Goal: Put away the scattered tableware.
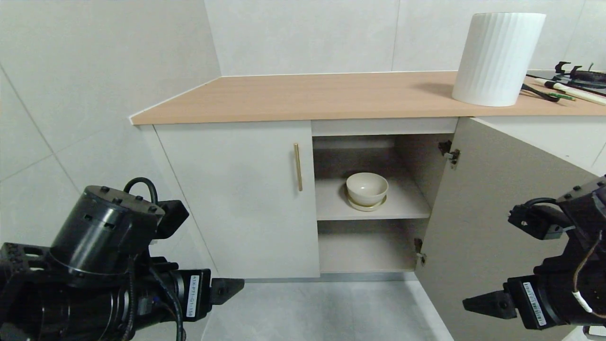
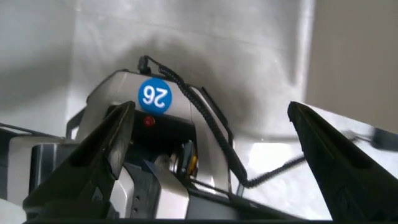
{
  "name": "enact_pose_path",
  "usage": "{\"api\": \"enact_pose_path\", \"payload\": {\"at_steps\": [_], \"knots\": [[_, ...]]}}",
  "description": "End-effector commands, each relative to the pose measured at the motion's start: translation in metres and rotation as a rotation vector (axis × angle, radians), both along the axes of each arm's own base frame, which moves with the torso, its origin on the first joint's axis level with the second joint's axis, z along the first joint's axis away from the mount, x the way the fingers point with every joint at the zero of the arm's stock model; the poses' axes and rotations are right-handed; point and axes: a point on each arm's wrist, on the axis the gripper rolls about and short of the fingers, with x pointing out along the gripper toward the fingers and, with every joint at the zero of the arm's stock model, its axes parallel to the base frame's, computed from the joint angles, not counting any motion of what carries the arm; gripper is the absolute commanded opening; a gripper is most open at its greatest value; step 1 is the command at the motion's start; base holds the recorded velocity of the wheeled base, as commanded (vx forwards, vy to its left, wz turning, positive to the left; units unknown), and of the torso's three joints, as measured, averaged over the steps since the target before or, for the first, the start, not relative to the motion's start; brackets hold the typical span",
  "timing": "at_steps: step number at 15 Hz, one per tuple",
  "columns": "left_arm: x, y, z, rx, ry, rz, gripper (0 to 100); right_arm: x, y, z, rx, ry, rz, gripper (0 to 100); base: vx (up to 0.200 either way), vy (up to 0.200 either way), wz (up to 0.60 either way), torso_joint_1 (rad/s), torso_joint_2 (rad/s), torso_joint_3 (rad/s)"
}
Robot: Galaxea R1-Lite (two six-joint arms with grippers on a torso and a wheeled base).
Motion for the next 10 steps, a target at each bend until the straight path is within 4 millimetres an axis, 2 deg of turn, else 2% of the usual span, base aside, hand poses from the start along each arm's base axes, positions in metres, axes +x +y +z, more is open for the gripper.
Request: {"api": "enact_pose_path", "payload": {"at_steps": [1, 5, 7, 10], "knots": [[0.000, 0.000, 0.000, 0.003, 0.002, 0.002, 100, -0.012, -0.002, 0.006, -0.004, -0.013, 0.040, 100, 0.000, -0.200, 0.00, 0.002, 0.01, 0.002], [0.000, 0.000, -0.001, 0.003, 0.005, 0.001, 100, -0.047, -0.016, 0.013, -0.113, 0.031, 0.197, 100, 0.000, -0.200, 0.00, 0.000, 0.00, 0.001], [0.000, 0.000, -0.002, 0.004, 0.007, 0.001, 100, -0.057, -0.023, 0.015, -0.155, 0.062, 0.229, 100, 0.000, -0.200, 0.00, 0.002, 0.01, 0.002], [0.000, 0.000, -0.002, 0.004, 0.007, 0.001, 100, -0.067, -0.031, 0.022, -0.176, 0.046, 0.232, 100, 0.000, 0.000, 0.00, 0.000, 0.00, 0.000]]}}
